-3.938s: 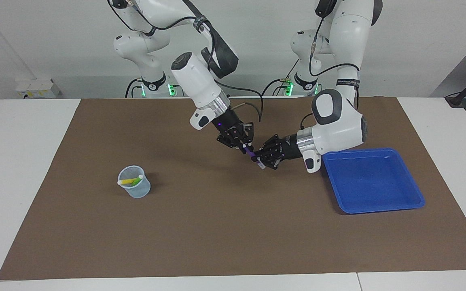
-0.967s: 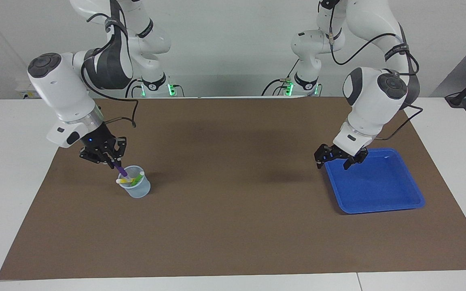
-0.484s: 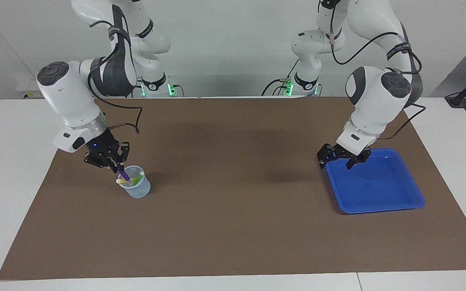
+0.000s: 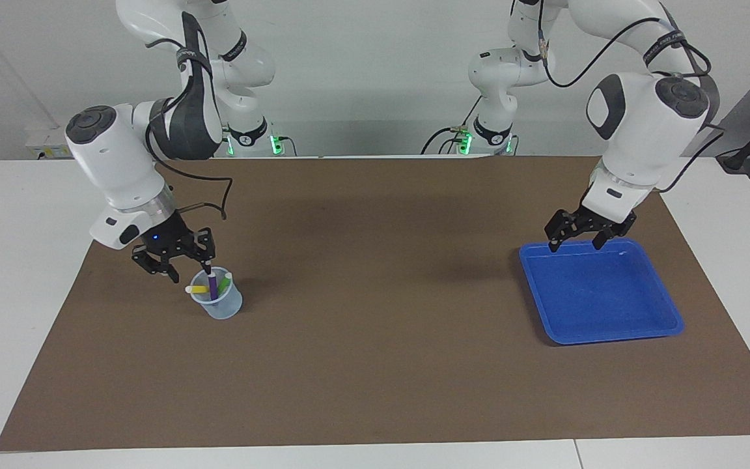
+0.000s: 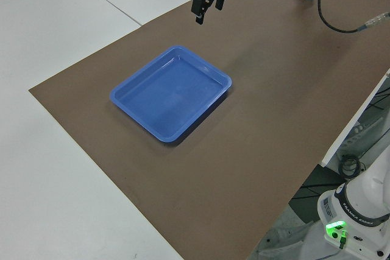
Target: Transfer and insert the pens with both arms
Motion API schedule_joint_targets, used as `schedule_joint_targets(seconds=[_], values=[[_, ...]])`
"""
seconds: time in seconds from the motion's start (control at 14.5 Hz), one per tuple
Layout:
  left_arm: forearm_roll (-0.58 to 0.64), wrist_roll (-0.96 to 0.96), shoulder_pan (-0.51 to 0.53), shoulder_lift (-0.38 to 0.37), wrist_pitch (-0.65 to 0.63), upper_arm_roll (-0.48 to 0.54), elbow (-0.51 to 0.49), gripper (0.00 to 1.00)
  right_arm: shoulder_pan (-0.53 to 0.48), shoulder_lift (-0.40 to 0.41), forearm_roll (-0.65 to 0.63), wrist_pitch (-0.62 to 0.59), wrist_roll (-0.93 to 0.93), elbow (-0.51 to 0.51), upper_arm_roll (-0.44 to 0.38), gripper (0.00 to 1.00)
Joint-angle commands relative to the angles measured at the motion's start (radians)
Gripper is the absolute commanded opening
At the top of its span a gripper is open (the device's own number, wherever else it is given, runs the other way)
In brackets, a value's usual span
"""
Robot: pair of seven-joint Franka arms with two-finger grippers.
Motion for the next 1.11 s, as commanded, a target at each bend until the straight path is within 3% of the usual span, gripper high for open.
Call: schedule_joint_targets(seconds=[0.0, 0.21, 0.41, 0.62, 0.76, 1.04], values=[[0.019, 0.001, -0.03, -0.087, -0.095, 0.033, -0.01, 1.0, -0.005, -0.022, -0.018, -0.024, 0.04, 0.0, 0.009, 1.0], [0.019, 0.008, -0.007, -0.135, -0.144, 0.035, -0.011, 1.0, -0.005, -0.065, -0.018, -0.084, 0.042, 0.006, 0.009, 1.0], [0.039, 0.162, 0.045, -0.135, -0.125, 0.032, -0.011, 1.0, -0.008, -0.136, -0.018, -0.199, 0.06, 0.012, 0.007, 1.0], [0.037, 0.143, 0.041, -0.158, -0.167, 0.035, -0.008, 1.0, -0.011, -0.206, -0.018, -0.306, 0.058, 0.016, 0.006, 1.0], [0.037, 0.019, 0.039, -0.176, -0.203, 0.026, -0.013, 1.0, -0.011, -0.252, -0.018, -0.365, 0.058, 0.015, 0.006, 1.0], [0.039, -0.002, 0.036, -0.18, -0.217, 0.021, -0.01, 1.0, -0.016, -0.266, -0.018, -0.391, 0.057, 0.015, 0.006, 1.0]])
